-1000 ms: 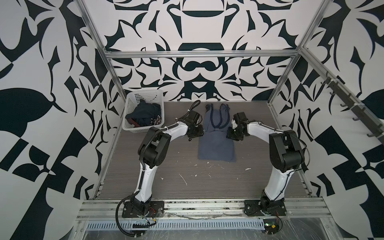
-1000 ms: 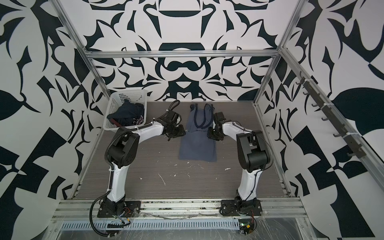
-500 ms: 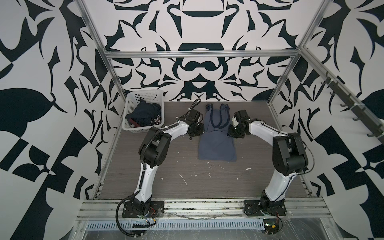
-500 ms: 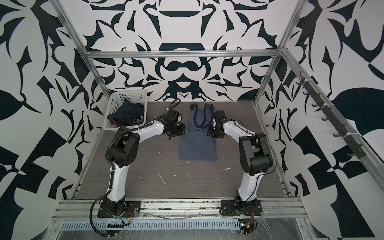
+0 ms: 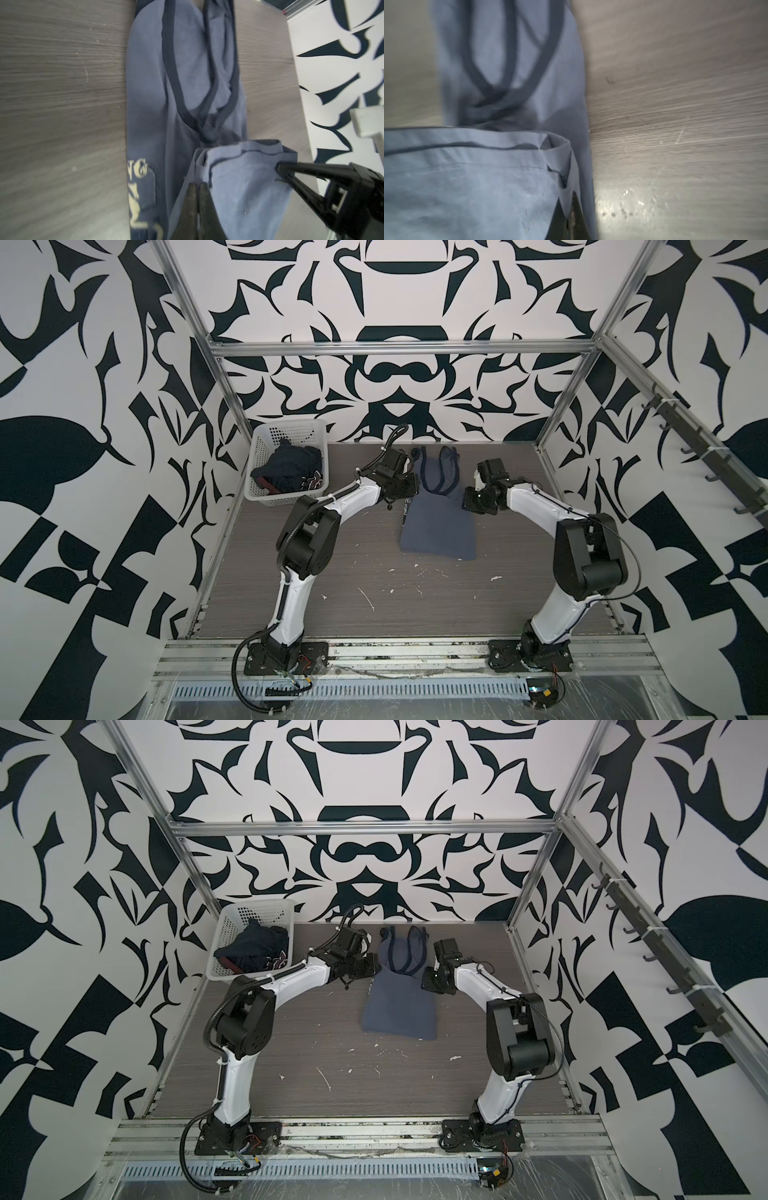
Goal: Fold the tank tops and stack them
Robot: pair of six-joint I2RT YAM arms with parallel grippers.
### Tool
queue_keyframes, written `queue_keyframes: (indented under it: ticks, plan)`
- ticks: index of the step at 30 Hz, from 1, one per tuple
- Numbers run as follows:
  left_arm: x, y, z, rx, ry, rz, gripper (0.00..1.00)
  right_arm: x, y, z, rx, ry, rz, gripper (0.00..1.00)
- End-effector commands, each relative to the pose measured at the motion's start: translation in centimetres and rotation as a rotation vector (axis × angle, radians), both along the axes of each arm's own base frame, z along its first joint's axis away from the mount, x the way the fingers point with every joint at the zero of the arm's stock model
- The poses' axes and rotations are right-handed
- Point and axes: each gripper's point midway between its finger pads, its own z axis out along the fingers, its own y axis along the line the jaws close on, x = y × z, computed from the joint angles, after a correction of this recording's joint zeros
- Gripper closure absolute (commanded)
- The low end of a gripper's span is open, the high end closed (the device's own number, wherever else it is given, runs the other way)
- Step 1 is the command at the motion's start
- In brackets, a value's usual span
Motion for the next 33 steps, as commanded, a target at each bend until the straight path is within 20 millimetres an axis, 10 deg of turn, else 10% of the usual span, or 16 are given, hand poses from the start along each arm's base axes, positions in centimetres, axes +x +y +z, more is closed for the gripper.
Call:
queue_keyframes:
  ticks: [1,8,12,23,33]
  plan:
    - [0.8,0.4,-2.9,0.032,0.06,0.008,0.92,2.0,-0.2,0.6,-0.001,-0.034,0.004,0.9]
    - [1.3,4.6,-1.6,0.189,0.05,0.122,0.55,0.0,-2.4,2.3,-0.066,-0.021,-0.039,0.44]
    - [-1.4,6.6,0.7,0.188,0.049,0.154,0.45,-3.6,-1.2,3.2,0.024,0.003,0.0,0.35]
    - [-12.8,6.5,-1.8,0.075,0.195,0.059,0.33,-12.6,1.0,-0.3,0.252,0.066,0.01,0.33]
    - [-15.7,5.3,-6.2,0.06,0.315,0.035,0.3,-14.7,2.2,-3.8,0.326,0.142,-0.017,0.42]
